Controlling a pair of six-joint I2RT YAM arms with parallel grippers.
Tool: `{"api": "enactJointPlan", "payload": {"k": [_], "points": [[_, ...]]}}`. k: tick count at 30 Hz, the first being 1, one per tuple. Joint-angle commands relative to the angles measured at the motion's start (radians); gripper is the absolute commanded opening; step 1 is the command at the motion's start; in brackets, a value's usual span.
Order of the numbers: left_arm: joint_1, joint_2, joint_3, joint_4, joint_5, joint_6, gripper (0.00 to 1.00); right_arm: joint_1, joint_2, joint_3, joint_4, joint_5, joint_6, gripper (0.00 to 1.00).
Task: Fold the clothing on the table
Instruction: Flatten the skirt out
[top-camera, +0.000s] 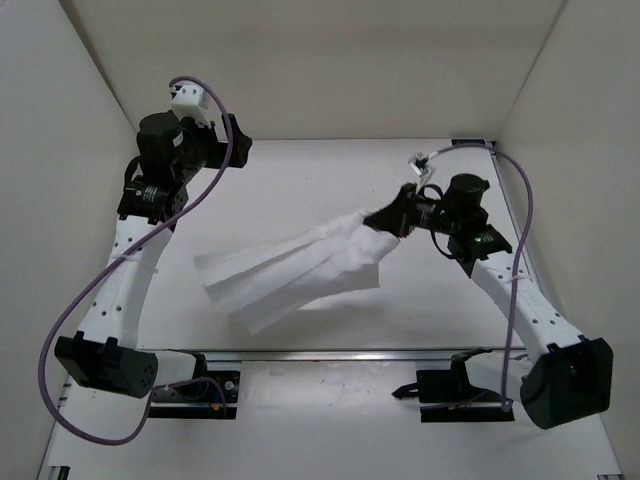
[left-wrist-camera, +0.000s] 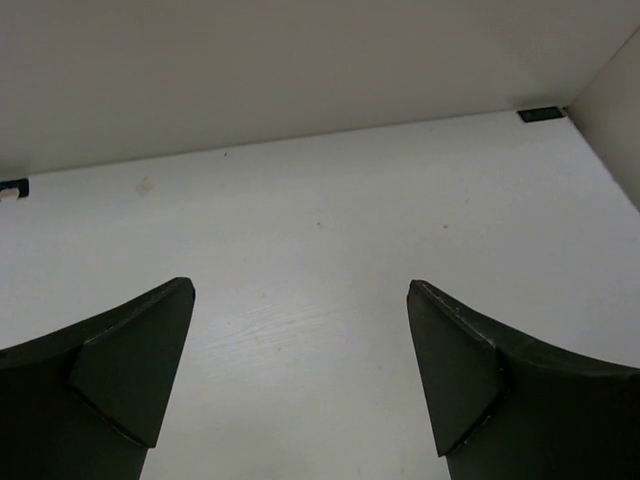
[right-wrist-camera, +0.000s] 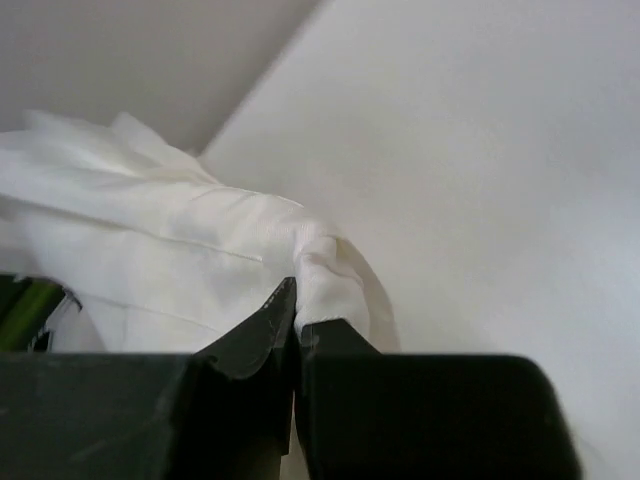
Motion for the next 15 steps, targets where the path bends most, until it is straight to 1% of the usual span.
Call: {"api": "enactJointPlan", "payload": {"k": [1,3,4,6,10,12,15], "points": [[-0.011,-0.019,-0.054,0.043,0.036,-0.035,0.99,-0.157,0.021,-0.253,0.016,-0.062,0.033,0.0],[-0.034,-0.006,-0.076,0.056,0.056,-0.038,0.98,-0.246,0.003,-0.325,-0.057,-0.032,-0.046,0.0],[-0.047,0.006,-0.1,0.068,0.058,-0.043,0.99,-0.264,0.004,-0.347,-0.106,-0.039,-0.081,0.0],[-0.087,0.038,-0.128,0.068,0.07,-0.043,0.99,-0.3,-0.011,-0.344,-0.151,-0.018,-0.11,0.01],[-0.153,0.103,-0.152,0.088,0.078,-0.05,0.98,-0.268,-0.002,-0.292,-0.168,0.059,-0.121,0.0],[-0.182,0.126,-0.16,0.102,0.097,-0.067,0.99,-0.25,0.031,-0.248,-0.147,0.025,-0.103,0.0],[-0.204,0.14,-0.191,0.132,0.122,-0.087,0.99,-0.209,0.083,-0.169,-0.043,-0.014,-0.031,0.0]]}}
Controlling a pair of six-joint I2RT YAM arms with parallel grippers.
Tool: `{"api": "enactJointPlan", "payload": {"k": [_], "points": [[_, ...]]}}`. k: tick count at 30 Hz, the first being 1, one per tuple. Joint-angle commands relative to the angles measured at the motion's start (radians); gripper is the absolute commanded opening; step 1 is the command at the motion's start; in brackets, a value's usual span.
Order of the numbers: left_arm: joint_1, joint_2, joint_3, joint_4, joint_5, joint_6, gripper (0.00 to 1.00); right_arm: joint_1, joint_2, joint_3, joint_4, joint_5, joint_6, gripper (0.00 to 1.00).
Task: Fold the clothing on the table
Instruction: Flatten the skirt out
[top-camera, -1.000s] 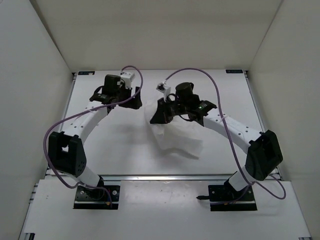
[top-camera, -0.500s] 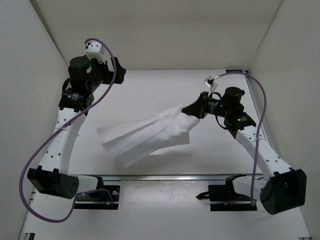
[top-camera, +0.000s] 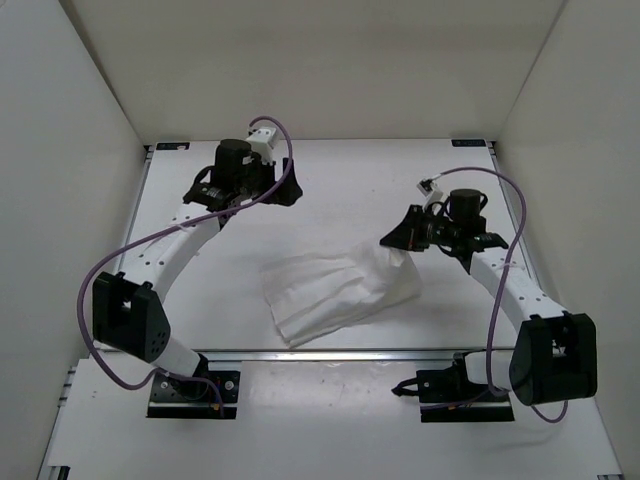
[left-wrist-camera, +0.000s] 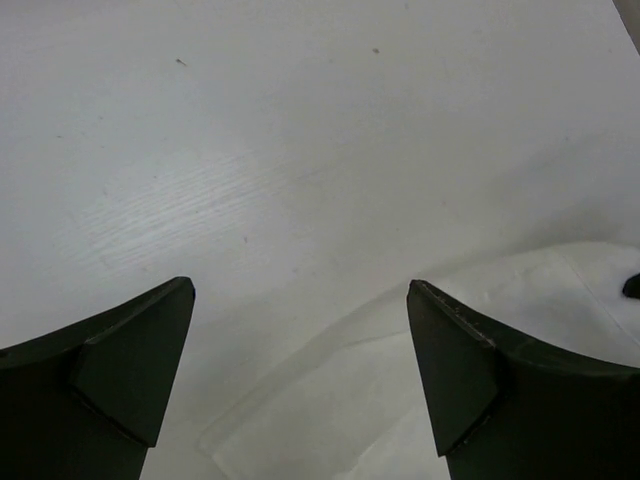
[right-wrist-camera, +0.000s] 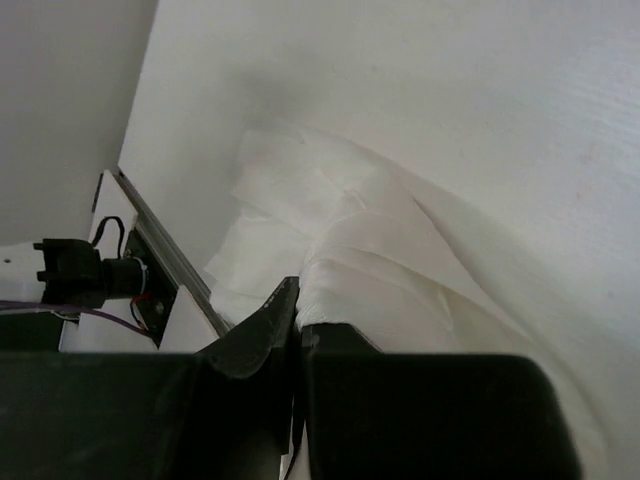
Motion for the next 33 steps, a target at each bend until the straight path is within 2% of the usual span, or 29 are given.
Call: {"api": "enactJointPlan", "payload": {"k": [1,8,9,11,12,15,16,17,19,22,23,26,28,31,33], "points": [[-0.022,-0.037,-0.009,0.055,0.07,-0.029,0.98,0.05,0.044,0.122,0.168,-0.042,0.06,0.0],[-0.027,-0.041,-0.055,0.043,0.099,-0.046,0.99,0.078,0.272,0.413,0.331,-0.028,0.189,0.0],[-0.019,-0.049,-0.061,0.048,0.099,-0.049,0.99,0.092,0.32,0.465,0.343,-0.034,0.209,0.01],[-0.011,-0.057,-0.068,0.049,0.107,-0.053,0.99,0.136,0.368,0.521,0.339,-0.015,0.209,0.11],[-0.007,-0.063,-0.074,0.045,0.11,-0.05,0.98,0.15,0.403,0.538,0.326,-0.002,0.206,0.1],[-0.002,-0.075,-0.101,0.046,0.104,-0.052,0.99,0.202,0.464,0.529,0.305,0.008,0.209,0.09],[0.004,-0.084,-0.113,0.043,0.099,-0.052,0.99,0.228,0.483,0.524,0.296,0.004,0.214,0.03],[0.004,-0.087,-0.118,0.046,0.085,-0.053,0.99,0.253,0.492,0.509,0.318,-0.023,0.237,0.0],[0.018,-0.103,-0.14,0.037,0.075,-0.064,0.98,0.293,0.532,0.456,0.378,-0.071,0.301,0.0],[0.062,-0.141,-0.156,0.005,0.013,-0.076,0.99,0.368,0.566,0.376,0.658,-0.155,0.462,0.0],[0.088,-0.162,-0.164,0.0,-0.01,-0.078,0.99,0.399,0.58,0.376,0.674,-0.183,0.477,0.0],[0.14,-0.204,-0.186,-0.011,-0.062,-0.07,0.99,0.472,0.629,0.481,0.537,-0.292,0.378,0.0],[0.167,-0.219,-0.186,-0.011,-0.068,-0.049,0.98,0.514,0.63,0.565,0.3,-0.321,0.227,0.0],[0.159,-0.202,-0.175,-0.012,-0.039,-0.032,0.98,0.526,0.538,0.54,0.097,-0.225,0.082,0.0],[0.141,-0.175,-0.167,0.0,-0.005,-0.032,0.99,0.462,0.443,0.447,0.052,-0.147,0.073,0.0]]}}
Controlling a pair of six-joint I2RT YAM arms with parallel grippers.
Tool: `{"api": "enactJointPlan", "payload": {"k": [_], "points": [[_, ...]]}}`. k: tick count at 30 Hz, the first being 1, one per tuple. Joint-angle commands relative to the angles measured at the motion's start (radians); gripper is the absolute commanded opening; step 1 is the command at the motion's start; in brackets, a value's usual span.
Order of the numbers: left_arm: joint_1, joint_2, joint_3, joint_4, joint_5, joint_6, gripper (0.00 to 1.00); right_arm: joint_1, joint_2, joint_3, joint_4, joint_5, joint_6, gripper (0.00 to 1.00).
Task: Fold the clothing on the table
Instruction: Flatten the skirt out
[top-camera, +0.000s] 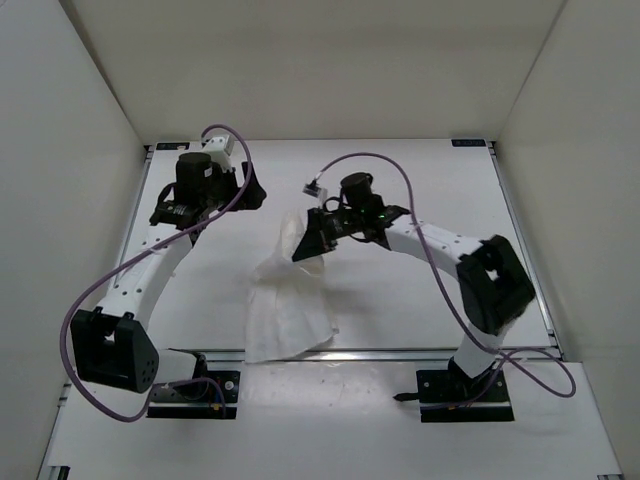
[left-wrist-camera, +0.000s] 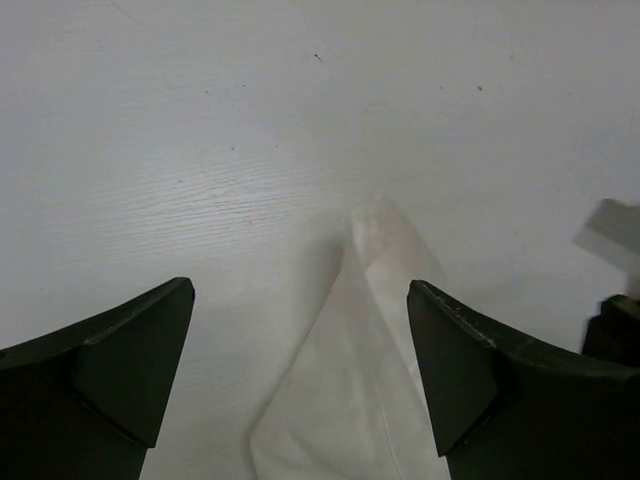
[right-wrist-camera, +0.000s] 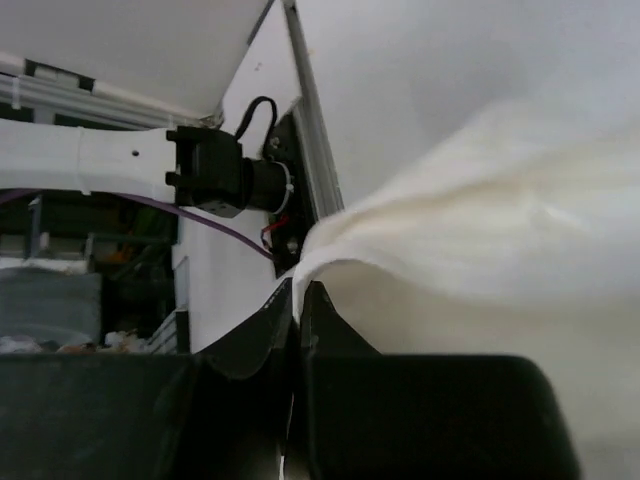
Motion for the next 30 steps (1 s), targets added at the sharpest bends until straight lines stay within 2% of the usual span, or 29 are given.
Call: {"api": "enactJointPlan", "payload": {"k": [1,4,6,7,9,12,16,23,30], "points": [[-0.041,0.022,0.016,0.018,0.042,0.016,0.98,-0.097,-0.21,-0.133,-0.191,0.072,-0.143,0.01],[-0.089,0.076,0.016,0.055,0.086,0.008,0.99,-0.287,-0.373,-0.333,-0.338,0.237,-0.203,0.0],[-0.121,0.129,0.014,0.072,0.116,0.01,0.99,-0.399,-0.439,-0.413,-0.444,0.316,-0.262,0.05],[-0.142,0.161,0.023,0.078,0.125,0.019,0.99,-0.468,-0.462,-0.441,-0.502,0.347,-0.307,0.14],[-0.172,0.206,0.027,0.098,0.133,0.014,0.99,-0.54,-0.478,-0.45,-0.596,0.393,-0.359,0.27],[-0.235,0.281,0.042,0.116,0.174,0.022,0.98,-0.579,-0.493,-0.432,-0.624,0.457,-0.399,0.45],[-0.298,0.378,0.094,0.147,0.197,0.017,0.98,-0.628,-0.519,-0.444,-0.619,0.456,-0.379,0.69],[-0.364,0.569,0.27,0.142,0.24,0.045,0.99,-0.705,-0.636,-0.473,-0.69,0.433,-0.364,0.72],[-0.406,0.72,0.388,0.107,0.297,0.073,0.98,-0.591,-0.687,-0.571,-0.672,0.437,-0.241,0.73]]}}
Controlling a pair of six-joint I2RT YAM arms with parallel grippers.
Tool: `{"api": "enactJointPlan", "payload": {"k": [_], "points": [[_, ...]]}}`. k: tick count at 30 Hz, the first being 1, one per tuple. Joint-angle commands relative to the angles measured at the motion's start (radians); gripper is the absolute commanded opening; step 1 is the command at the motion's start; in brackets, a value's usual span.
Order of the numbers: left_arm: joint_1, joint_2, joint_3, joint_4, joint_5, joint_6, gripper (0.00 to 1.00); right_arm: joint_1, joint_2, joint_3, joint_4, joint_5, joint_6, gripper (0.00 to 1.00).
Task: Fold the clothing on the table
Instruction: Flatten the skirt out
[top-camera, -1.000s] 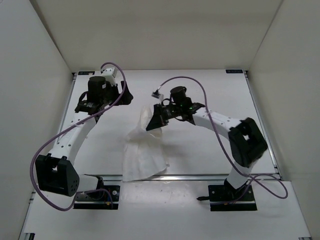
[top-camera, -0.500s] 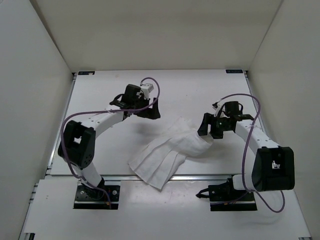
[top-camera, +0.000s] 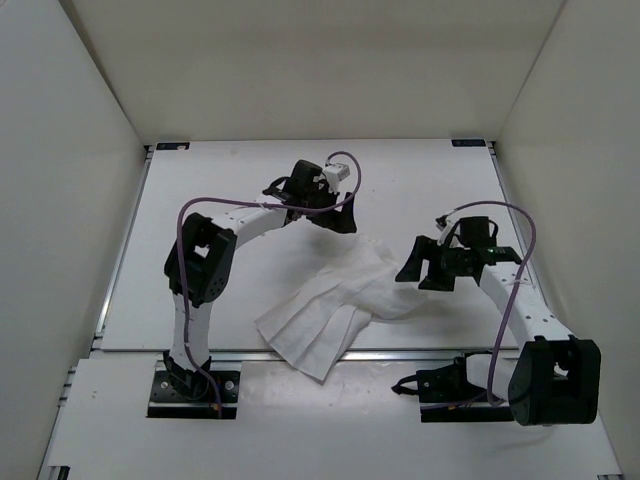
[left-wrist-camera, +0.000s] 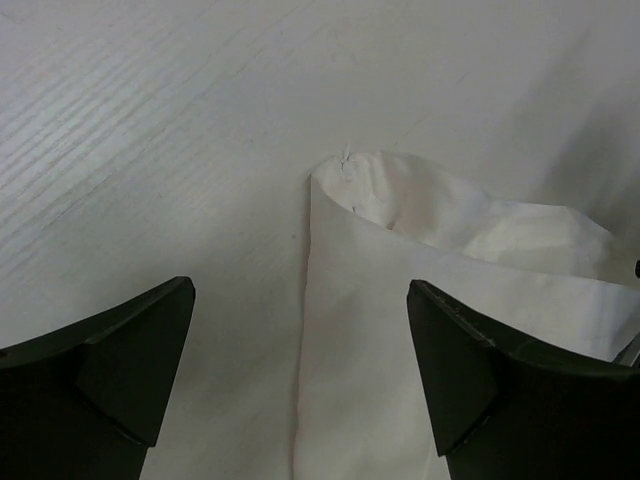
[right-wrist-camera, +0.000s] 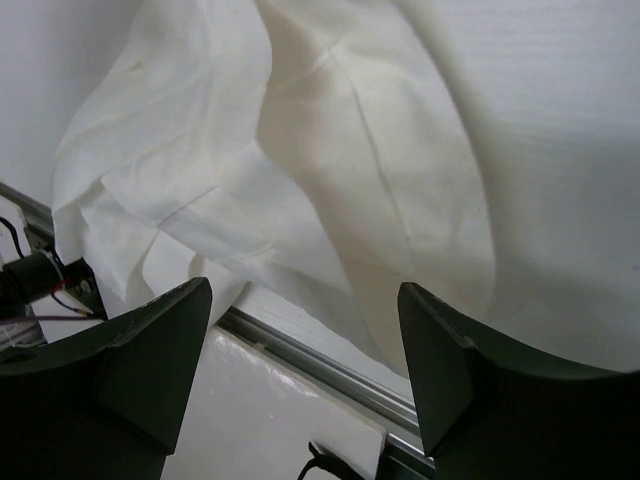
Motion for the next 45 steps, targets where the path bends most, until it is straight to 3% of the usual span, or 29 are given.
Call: {"api": "enactJointPlan", "payload": {"k": [1,6,9,11,13,15,18,20,22,23,26,28,37,40,43,45], "points": [[-0.032,0.03,0.061,-0.033,0.056,0.041,0.99,0.065,-0.001,-0.051,-0.003,-0.002,0.07,0.72],[-0.058,0.05,0.064,-0.054,0.09,0.07,0.97,0.082,0.025,-0.085,-0.04,0.06,0.062,0.68],[-0.079,0.053,0.069,-0.077,0.075,0.104,0.94,0.067,0.043,-0.089,-0.029,0.071,0.047,0.58],[-0.084,0.077,0.087,-0.099,0.071,0.116,0.91,0.059,0.063,-0.085,-0.013,0.061,0.038,0.37],[-0.088,0.085,0.097,-0.107,0.094,0.115,0.82,0.064,0.106,-0.056,0.003,0.054,0.027,0.21],[-0.094,0.084,0.089,-0.085,0.116,0.1,0.64,0.082,0.137,-0.027,0.018,0.056,0.016,0.02],[-0.096,0.087,0.086,-0.073,0.125,0.095,0.47,0.085,0.18,0.044,0.023,0.051,-0.016,0.0],[-0.098,0.098,0.104,-0.076,0.122,0.087,0.42,0.075,0.204,0.09,0.015,0.048,-0.031,0.0],[-0.098,0.102,0.106,-0.076,0.114,0.08,0.44,0.058,0.221,0.156,0.012,0.047,-0.053,0.0],[-0.093,0.107,0.1,-0.083,0.107,0.078,0.59,0.047,0.22,0.195,0.001,0.042,-0.065,0.0],[-0.093,0.096,0.109,-0.093,0.055,0.081,0.89,0.019,0.227,0.272,-0.029,0.019,-0.103,0.0],[-0.084,0.093,0.098,-0.08,0.047,0.083,0.99,0.01,0.218,0.286,-0.042,0.011,-0.113,0.0],[-0.111,0.171,0.147,-0.056,0.016,0.04,0.98,0.046,0.177,0.21,-0.051,-0.004,-0.122,0.0],[-0.122,0.179,0.138,-0.03,0.022,0.025,0.86,0.046,0.172,0.194,-0.039,-0.007,-0.122,0.0],[-0.111,0.19,0.149,-0.03,0.041,0.005,0.58,0.032,0.169,0.202,-0.028,-0.018,-0.124,0.0],[-0.107,0.194,0.155,-0.033,0.047,-0.006,0.25,0.021,0.171,0.213,-0.026,-0.022,-0.134,0.0]]}}
